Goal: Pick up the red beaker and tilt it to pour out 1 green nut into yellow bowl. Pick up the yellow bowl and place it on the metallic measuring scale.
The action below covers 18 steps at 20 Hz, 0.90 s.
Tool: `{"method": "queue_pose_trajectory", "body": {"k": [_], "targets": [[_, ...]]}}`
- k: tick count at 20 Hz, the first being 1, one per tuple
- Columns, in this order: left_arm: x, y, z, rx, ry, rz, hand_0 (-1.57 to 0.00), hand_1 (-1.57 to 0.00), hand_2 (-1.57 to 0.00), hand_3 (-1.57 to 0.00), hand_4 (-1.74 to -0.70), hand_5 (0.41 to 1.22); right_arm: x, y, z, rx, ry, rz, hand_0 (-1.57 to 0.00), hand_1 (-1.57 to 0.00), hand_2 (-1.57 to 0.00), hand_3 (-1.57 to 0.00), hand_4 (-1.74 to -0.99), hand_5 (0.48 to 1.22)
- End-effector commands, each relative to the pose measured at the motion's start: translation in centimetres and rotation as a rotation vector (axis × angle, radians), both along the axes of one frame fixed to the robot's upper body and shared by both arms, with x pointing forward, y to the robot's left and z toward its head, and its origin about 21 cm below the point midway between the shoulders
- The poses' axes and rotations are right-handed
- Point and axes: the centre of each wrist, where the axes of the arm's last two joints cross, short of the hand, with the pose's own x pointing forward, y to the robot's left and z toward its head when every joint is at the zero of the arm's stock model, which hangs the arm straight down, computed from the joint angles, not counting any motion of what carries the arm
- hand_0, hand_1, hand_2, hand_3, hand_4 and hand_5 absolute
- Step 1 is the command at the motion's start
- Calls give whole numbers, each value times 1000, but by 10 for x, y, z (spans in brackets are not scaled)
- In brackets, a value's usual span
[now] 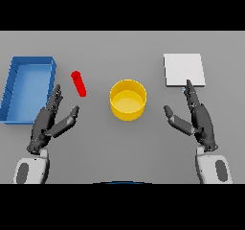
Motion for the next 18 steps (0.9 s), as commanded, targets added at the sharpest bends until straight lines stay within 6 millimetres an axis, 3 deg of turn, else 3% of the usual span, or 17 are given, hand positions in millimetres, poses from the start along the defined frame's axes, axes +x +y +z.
{"method": "queue_pose_trajectory", "body": {"k": [1,5,11,18], "targets": [[4,-4,-4,2,17,0,1,1,1,1,-1183,658,2,0,-1,0,-5,7,1,1,1,1,-1284,618],[26,-4,-13,22,12,15,1,1,1,1,-1202,661,-1,-2,-1,5,-16,15,1,1,1,1,-1294,623],[74,-10,-19,46,27,32,1,1,1,1,-1213,646,1,-6,1,-4,-2,6,1,1,1,1,-1293,618],[109,-25,-26,74,13,23,1,1,1,1,-1221,635,5,-2,-3,-24,6,0,1,1,1,1,-1299,634]]}}
